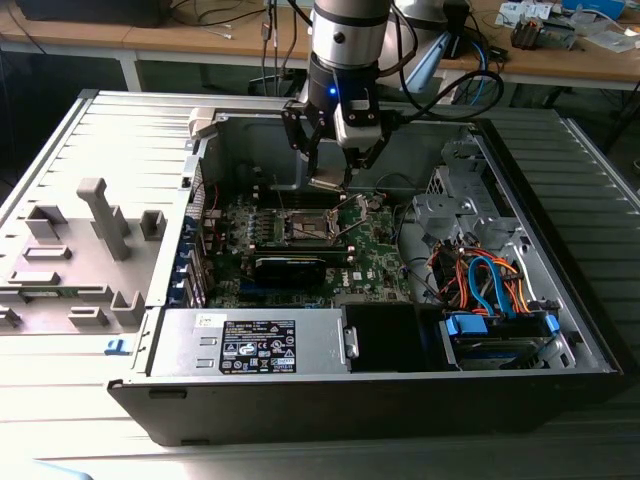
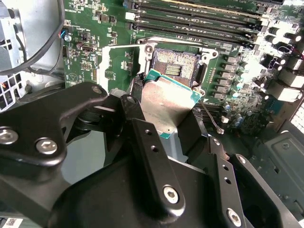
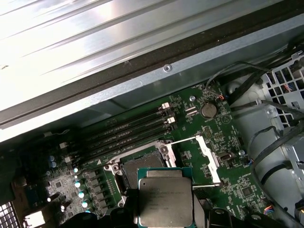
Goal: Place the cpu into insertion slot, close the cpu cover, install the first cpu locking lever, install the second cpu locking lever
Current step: 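Place the cpu into insertion slot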
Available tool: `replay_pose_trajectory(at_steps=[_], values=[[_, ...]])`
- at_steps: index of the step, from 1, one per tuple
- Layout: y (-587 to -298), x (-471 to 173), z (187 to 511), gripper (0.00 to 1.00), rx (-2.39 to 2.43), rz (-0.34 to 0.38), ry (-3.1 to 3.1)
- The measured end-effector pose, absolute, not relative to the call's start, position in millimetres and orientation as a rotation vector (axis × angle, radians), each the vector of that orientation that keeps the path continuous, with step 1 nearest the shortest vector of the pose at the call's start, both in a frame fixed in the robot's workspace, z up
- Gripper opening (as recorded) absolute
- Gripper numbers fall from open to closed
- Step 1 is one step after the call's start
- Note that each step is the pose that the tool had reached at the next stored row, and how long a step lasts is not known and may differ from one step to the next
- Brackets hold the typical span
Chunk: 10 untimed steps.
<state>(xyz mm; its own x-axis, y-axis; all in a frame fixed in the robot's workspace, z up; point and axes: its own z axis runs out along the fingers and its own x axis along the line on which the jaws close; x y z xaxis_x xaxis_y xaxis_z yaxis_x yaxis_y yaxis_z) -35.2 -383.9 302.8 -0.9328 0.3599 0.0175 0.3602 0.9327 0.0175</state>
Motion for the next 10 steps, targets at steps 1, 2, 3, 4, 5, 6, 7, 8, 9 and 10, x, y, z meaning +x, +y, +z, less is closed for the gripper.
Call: replay_pose_trajectory(at_steps=[1, 2, 3, 4, 5, 6, 7, 8, 9, 10], values=[[-383.9, -35.2, 302.8, 0.55, -0.577, -0.032, -3.074], [-383.9, -35.2, 302.8, 0.55, -0.579, -0.032, -3.073], [-384.0, -35.2, 302.8, 0.55, -0.581, -0.032, -3.073], [-384.0, -35.2, 302.8, 0.55, -0.584, -0.032, -3.072], [-384.0, -35.2, 302.8, 0.55, -0.586, -0.032, -3.072], [-384.0, -35.2, 302.8, 0.55, -0.588, -0.032, -3.072], [-384.0, -35.2, 302.8, 0.55, -0.589, -0.032, -3.071], [-384.0, -35.2, 302.8, 0.55, -0.591, -0.032, -3.071], [-384.0, -35.2, 302.7, 0.55, -0.593, -0.032, -3.071], [-384.0, -35.2, 302.7, 0.55, -0.594, -0.032, -3.071]])
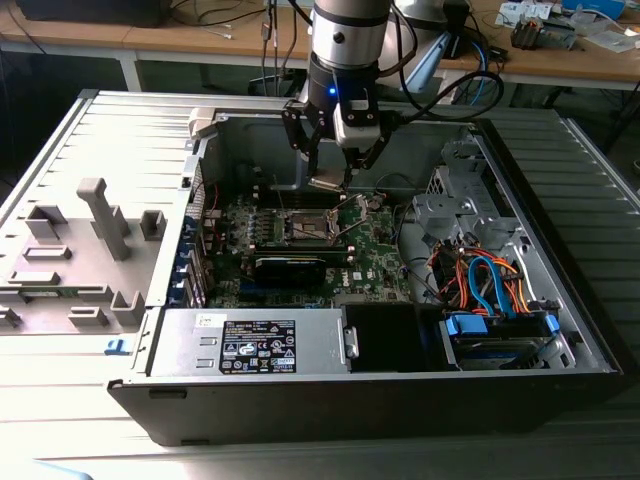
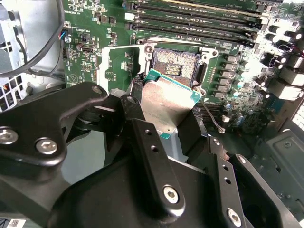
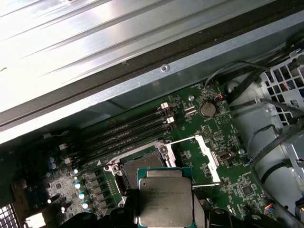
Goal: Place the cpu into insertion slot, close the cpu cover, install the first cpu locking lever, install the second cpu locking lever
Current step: 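Place the cpu into insertion slot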
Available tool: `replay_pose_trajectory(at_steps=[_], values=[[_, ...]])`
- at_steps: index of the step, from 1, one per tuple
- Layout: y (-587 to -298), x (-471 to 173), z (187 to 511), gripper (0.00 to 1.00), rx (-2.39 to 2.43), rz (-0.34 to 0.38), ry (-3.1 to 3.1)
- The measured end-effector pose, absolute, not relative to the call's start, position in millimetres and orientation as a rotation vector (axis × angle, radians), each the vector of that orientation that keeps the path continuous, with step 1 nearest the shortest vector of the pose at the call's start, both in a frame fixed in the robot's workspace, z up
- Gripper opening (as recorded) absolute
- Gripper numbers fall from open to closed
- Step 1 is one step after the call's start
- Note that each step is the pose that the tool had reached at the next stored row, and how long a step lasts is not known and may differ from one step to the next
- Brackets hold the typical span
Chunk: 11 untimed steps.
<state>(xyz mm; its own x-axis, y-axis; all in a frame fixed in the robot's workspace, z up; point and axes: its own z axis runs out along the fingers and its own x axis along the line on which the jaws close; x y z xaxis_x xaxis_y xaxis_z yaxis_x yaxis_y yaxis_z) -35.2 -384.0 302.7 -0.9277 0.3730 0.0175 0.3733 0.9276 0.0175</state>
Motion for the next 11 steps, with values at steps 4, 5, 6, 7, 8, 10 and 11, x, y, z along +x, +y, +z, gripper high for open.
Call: replay_pose_trajectory(at_steps=[4, 5, 6, 7, 8, 10, 11], values=[[-384.0, -35.2, 302.8, 0.55, -0.601, -0.032, -3.069], [-384.0, -35.2, 302.7, 0.55, -0.602, -0.032, -3.069], [-384.0, -35.2, 302.7, 0.55, -0.604, -0.032, -3.069], [-384.0, -35.2, 302.7, 0.55, -0.605, -0.032, -3.069], [-384.1, -35.2, 302.7, 0.55, -0.607, -0.032, -3.068], [-384.1, -35.2, 302.7, 0.55, -0.61, -0.032, -3.068], [-384.1, -35.2, 302.7, 0.55, -0.614, -0.032, -3.067]])
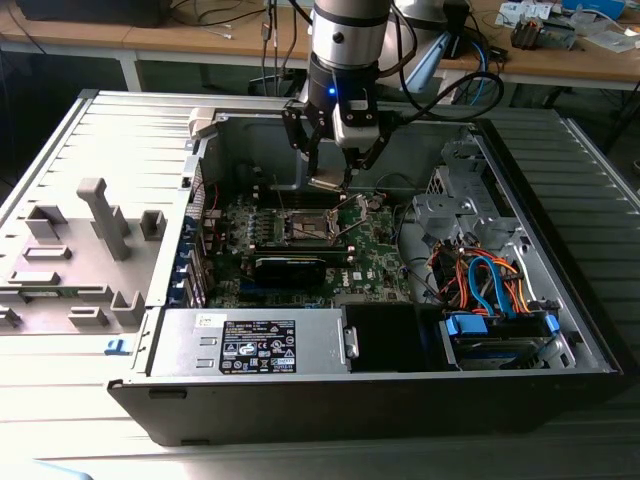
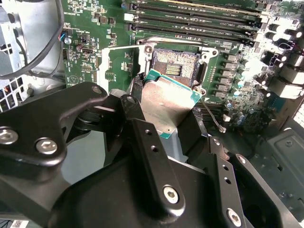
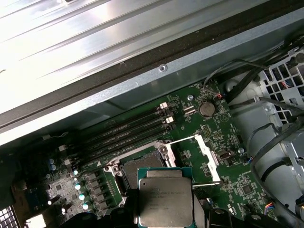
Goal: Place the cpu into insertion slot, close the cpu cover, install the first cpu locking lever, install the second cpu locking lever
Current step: 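Place the cpu into insertion slot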
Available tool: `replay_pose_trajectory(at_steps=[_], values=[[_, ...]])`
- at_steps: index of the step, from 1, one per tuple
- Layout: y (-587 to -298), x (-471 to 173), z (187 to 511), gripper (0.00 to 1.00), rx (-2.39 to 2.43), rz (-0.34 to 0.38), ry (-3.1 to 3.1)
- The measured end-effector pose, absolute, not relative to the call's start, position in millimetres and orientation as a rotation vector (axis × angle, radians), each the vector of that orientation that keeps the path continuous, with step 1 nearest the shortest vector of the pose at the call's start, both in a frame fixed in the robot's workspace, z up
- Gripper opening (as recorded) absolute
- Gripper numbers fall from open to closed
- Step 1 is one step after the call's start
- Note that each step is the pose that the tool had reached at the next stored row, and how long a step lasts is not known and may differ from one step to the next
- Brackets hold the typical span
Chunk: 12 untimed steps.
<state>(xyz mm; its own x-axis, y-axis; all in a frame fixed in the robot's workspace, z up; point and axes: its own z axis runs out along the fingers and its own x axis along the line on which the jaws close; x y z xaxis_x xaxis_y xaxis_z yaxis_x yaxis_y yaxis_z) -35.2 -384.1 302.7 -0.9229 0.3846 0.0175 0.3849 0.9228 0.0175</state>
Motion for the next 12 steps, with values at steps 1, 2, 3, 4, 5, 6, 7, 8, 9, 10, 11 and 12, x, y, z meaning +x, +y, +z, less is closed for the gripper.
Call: replay_pose_trajectory(at_steps=[1, 2, 3, 4, 5, 6, 7, 8, 9, 10, 11, 12], values=[[-384.1, -35.2, 302.7, 0.55, -0.616, -0.032, -3.066], [-384.1, -35.2, 302.7, 0.55, -0.617, -0.032, -3.066], [-384.1, -35.2, 302.7, 0.55, -0.619, -0.032, -3.066], [-384.1, -35.2, 302.7, 0.55, -0.621, -0.032, -3.065], [-384.2, -35.2, 302.7, 0.55, -0.623, -0.032, -3.065], [-384.2, -35.2, 302.7, 0.55, -0.624, -0.032, -3.065], [-384.2, -35.2, 302.7, 0.55, -0.626, -0.032, -3.065], [-384.2, -35.2, 302.7, 0.55, -0.627, -0.032, -3.064], [-384.2, -35.2, 302.7, 0.55, -0.629, -0.032, -3.064], [-384.2, -35.2, 302.7, 0.55, -0.63, -0.032, -3.064], [-384.2, -35.2, 302.7, 0.55, -0.632, -0.032, -3.063], [-384.2, -35.2, 302.7, 0.55, -0.634, -0.032, -3.063]])
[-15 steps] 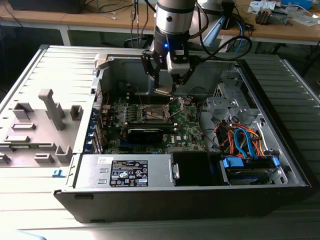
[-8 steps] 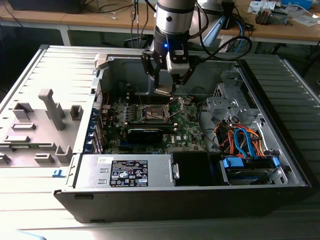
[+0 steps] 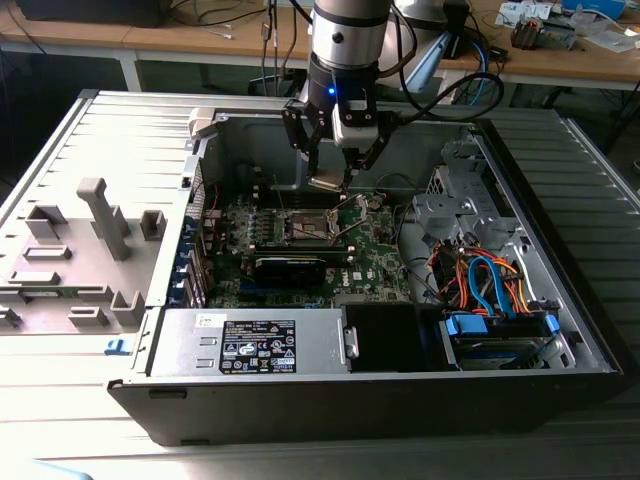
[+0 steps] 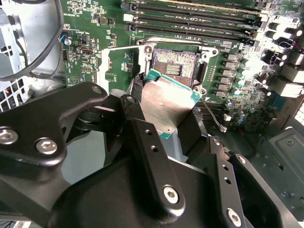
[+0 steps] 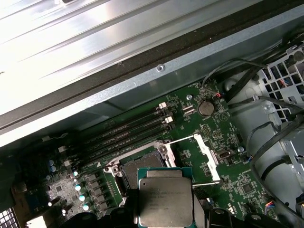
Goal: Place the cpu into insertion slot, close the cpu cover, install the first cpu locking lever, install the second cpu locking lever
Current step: 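Place the cpu into insertion slot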
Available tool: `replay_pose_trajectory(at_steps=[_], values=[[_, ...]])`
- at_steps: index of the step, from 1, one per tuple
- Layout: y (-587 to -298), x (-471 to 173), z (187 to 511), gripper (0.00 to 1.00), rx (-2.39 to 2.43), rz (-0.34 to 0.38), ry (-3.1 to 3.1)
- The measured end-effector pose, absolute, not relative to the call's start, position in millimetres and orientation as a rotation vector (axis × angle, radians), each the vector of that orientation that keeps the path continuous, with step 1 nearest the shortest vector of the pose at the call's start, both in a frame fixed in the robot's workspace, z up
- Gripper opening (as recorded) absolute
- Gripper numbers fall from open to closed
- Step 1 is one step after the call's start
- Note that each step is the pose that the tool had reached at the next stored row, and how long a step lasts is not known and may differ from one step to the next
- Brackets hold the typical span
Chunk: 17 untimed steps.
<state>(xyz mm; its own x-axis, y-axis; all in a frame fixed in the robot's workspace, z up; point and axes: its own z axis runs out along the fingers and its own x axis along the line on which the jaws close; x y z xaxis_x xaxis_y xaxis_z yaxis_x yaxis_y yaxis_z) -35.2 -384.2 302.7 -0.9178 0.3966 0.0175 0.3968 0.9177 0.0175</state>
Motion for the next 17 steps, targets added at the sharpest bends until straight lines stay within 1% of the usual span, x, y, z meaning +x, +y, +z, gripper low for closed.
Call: replay_pose_trajectory(at_steps=[17], values=[[-384.7, -35.2, 302.6, 0.55, -0.666, -0.033, -3.056]])
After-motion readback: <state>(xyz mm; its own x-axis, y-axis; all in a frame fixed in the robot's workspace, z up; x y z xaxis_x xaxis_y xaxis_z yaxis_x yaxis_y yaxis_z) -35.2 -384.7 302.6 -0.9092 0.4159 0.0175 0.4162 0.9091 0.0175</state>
